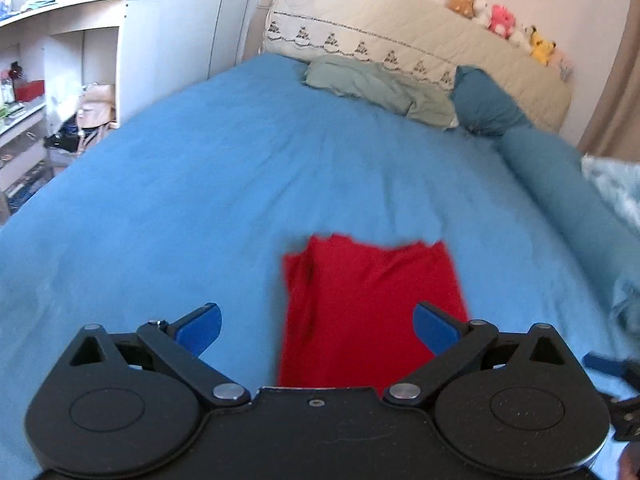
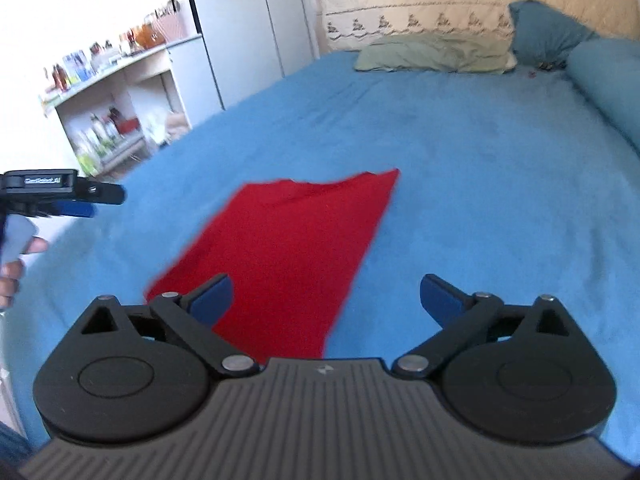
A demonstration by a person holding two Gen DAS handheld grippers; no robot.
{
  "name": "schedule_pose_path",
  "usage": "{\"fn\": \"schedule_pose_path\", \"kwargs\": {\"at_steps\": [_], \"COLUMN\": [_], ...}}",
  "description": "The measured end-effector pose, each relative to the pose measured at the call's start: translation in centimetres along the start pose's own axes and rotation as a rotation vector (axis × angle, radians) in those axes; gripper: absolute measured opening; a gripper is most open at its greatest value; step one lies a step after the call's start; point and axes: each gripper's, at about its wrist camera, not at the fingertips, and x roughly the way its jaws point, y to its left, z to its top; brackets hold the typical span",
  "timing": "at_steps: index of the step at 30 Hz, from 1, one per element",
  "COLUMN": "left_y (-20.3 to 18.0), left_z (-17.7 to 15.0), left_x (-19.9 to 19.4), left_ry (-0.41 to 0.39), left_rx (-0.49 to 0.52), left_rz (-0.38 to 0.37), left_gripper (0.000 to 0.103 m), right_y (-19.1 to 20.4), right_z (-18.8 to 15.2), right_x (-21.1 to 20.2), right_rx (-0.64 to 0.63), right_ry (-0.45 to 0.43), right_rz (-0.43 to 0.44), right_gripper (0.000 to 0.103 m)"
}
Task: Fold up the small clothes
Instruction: 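Grasp the folded sweater edge with the left tool while the right tool grasps the other edge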
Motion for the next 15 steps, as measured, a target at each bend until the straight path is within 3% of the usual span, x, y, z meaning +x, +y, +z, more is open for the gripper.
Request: {"fn": "schedule_pose_path", "kwargs": {"at_steps": [4, 7, 10, 15], "left_y": [0.3, 1.3, 2.5, 3.6], "left_z": [2.8, 2.8, 1.6, -0.1], "left_x": [4.4, 9.3, 12.9, 16.0], "left_ry": [0.11, 0.223, 0.277, 0.307], "left_rx": [-0.02, -0.045, -0.044, -0.055], "left_rz": [-0.067, -0.077, -0.084, -0.138], "left_gripper": [0.103, 0.101, 0.089, 0.085], "right_y": [-1.3, -2.9, -4.9, -5.9], "right_z": [2.9, 3.4, 2.7, 1.0], "right_x": [3.2, 7.1, 10.6, 14.2], "right_rx": [0.08, 0.169, 0.304, 0.37], "right_ry": [0.069, 0.142, 0.18, 0.199], "right_rz": [0.014, 0.016, 0.055, 0.081], "right_gripper": [0.103, 0.103, 0.103, 0.103]}}
